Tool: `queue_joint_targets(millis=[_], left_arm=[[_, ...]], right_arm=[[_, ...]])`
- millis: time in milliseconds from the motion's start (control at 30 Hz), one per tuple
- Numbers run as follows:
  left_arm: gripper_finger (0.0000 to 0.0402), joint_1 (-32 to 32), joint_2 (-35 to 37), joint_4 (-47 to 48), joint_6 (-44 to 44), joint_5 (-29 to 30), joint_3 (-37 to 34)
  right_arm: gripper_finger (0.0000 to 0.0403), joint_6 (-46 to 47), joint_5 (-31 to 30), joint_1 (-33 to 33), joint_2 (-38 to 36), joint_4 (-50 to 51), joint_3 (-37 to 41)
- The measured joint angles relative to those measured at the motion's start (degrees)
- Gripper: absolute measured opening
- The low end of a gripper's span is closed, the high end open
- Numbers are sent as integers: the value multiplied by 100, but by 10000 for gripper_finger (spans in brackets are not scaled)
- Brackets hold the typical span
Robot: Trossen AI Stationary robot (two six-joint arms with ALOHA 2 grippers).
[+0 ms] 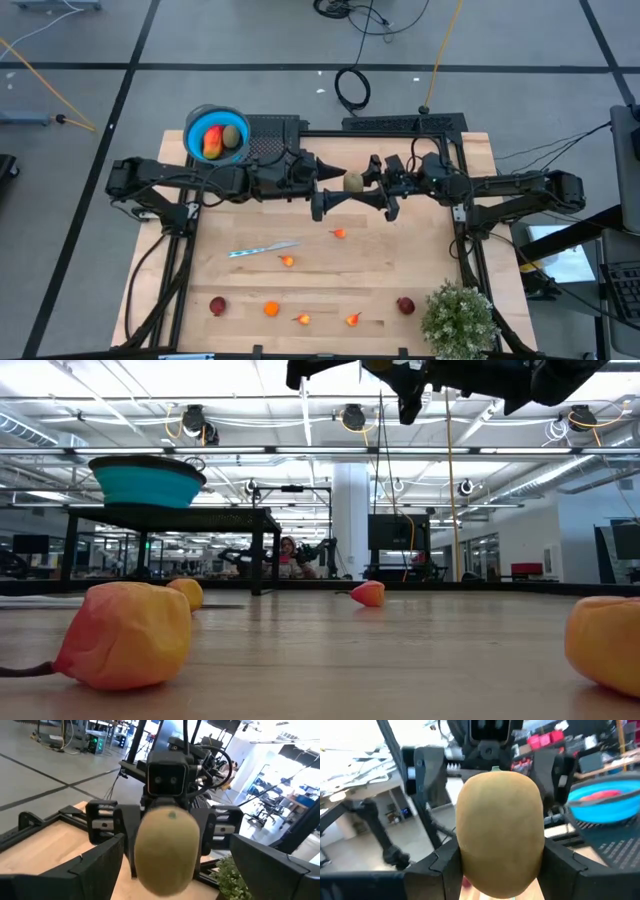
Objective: Pick & Place Fruit
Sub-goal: Put the kiwi into the blue strainer bowl on the shelf
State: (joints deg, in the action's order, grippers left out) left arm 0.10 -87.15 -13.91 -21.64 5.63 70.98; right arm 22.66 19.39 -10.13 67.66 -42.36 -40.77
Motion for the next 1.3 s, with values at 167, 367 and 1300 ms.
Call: queue_joint_targets(millis=[167,367,1300], left_arm=[[363,72,1,-1,51,38,-1],[363,172,2,-13,49,-21,-2],[280,173,2,133,200,-191,-4]], right_arm=[[188,-7,-313,137,0,-84,0],[188,-247,-635,390,87,-215,4],[188,-88,-743,461,782,-432,-479]])
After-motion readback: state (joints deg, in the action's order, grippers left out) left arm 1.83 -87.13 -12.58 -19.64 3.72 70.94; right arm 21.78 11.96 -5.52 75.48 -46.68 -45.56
